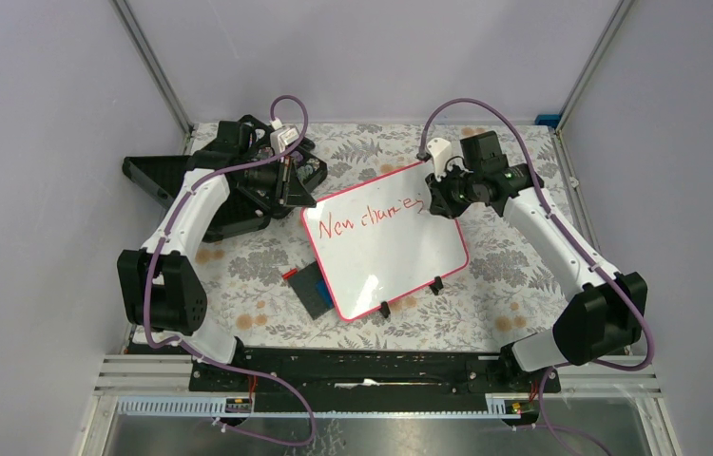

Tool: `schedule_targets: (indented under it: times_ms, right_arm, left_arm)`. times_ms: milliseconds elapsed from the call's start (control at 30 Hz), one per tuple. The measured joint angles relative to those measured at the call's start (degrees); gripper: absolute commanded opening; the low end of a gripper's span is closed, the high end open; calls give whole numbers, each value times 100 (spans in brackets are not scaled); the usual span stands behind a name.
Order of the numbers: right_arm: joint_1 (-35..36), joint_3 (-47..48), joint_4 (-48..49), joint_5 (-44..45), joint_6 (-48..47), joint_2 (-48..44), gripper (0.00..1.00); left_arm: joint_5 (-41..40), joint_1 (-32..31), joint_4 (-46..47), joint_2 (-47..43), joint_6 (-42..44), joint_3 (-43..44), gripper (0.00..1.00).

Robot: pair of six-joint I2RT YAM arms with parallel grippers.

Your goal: Write a sentence on the whiteboard

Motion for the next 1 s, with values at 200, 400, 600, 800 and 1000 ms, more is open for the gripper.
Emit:
schedule_targets:
  times_ms: [200,400,600,800,1000]
  right_arm:
    - [33,-4,-57,-350,7,0,0]
    - [63,378,-568,-1211,-7,0,0]
    - [420,575,-761,-2004,-15,-345,0]
    - [933,-111,-321,-2142,326,-702,0]
    - [1309,-879,472,-2039,885,-710,0]
  left_arm:
    - [0,-4,0,0,2,0,0]
    - [0,-4,0,-2,4,0,6]
    - [-31,-31,-9,-11,39,-4,27]
    - [-105,-214,-48,-22,90,-208,29]
    - [-129,-221,-153,-42,221,-341,30]
